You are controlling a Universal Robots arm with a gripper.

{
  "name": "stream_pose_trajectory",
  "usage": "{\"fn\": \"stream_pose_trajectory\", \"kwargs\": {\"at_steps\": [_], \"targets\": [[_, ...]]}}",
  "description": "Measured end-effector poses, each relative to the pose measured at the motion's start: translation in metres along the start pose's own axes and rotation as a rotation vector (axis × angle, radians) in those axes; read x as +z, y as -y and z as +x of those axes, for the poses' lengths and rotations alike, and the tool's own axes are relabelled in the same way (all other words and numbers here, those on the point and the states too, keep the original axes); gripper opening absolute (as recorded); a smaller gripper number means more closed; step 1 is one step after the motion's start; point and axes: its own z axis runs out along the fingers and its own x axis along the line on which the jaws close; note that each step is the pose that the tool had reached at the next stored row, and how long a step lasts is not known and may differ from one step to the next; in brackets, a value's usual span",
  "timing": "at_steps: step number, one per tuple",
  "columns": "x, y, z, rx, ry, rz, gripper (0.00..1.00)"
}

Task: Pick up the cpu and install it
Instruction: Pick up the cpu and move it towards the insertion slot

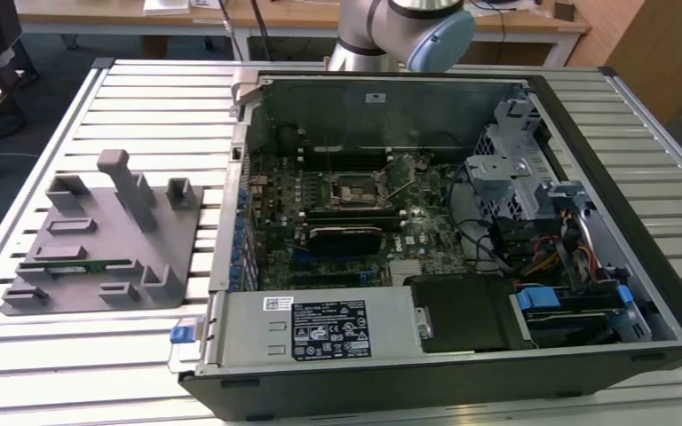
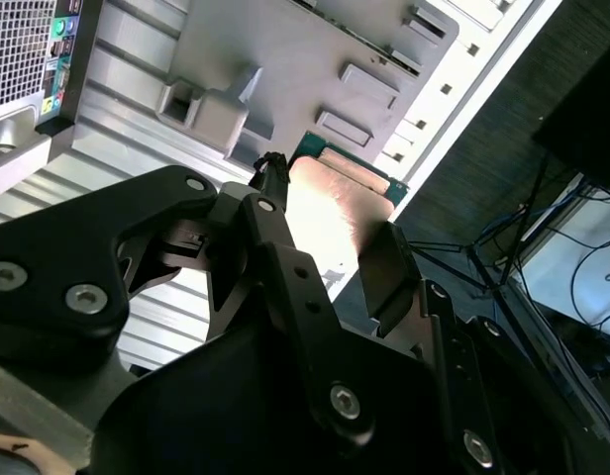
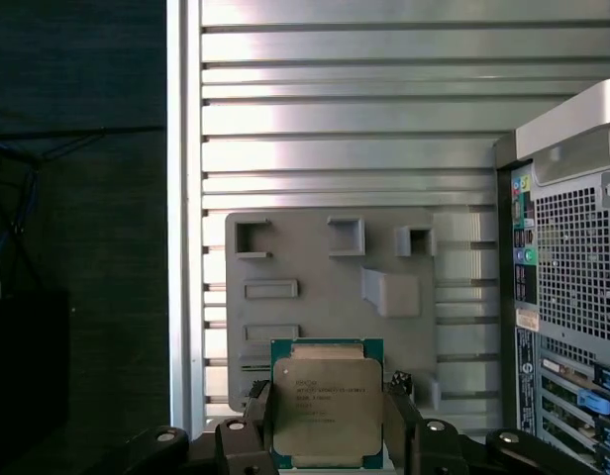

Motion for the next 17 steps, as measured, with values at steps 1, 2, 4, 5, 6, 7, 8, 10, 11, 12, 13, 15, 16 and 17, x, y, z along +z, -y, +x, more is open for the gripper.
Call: {"fn": "stream_pose_trajectory", "kwargs": {"at_steps": [1,2,4,5,6,7,8,10,11,12,13,15,16,17], "targets": [[0.0000,-0.0001,-0.0015,0.000,0.0000,0.0000,0.53],[-0.0001,-0.0001,-0.0029,0.000,-0.0001,0.0001,0.53],[0.0000,-0.0002,-0.0059,0.000,0.0000,0.0000,0.53],[0.0000,-0.0003,-0.0075,0.000,0.0000,0.0000,0.53],[0.0000,-0.0003,-0.0090,0.000,0.0000,0.0000,0.53],[0.0000,-0.0004,-0.0106,0.000,-0.0001,0.0000,0.53],[0.0000,-0.0004,-0.0123,0.000,0.0000,0.0000,0.53],[0.0000,-0.0005,-0.0157,0.000,0.0000,0.0000,0.53],[0.0000,-0.0006,-0.0173,0.000,0.0000,0.0000,0.53],[-0.0001,-0.0006,-0.0190,0.000,0.0000,0.0000,0.53],[0.0000,-0.0007,-0.0206,0.000,0.0000,0.0000,0.53],[0.0000,-0.0008,-0.0241,0.000,0.0000,0.0000,0.53],[0.0000,-0.0009,-0.0259,0.000,0.0000,0.0000,0.53],[0.0000,-0.0009,-0.0275,0.000,0.0000,0.0000,0.53]]}}
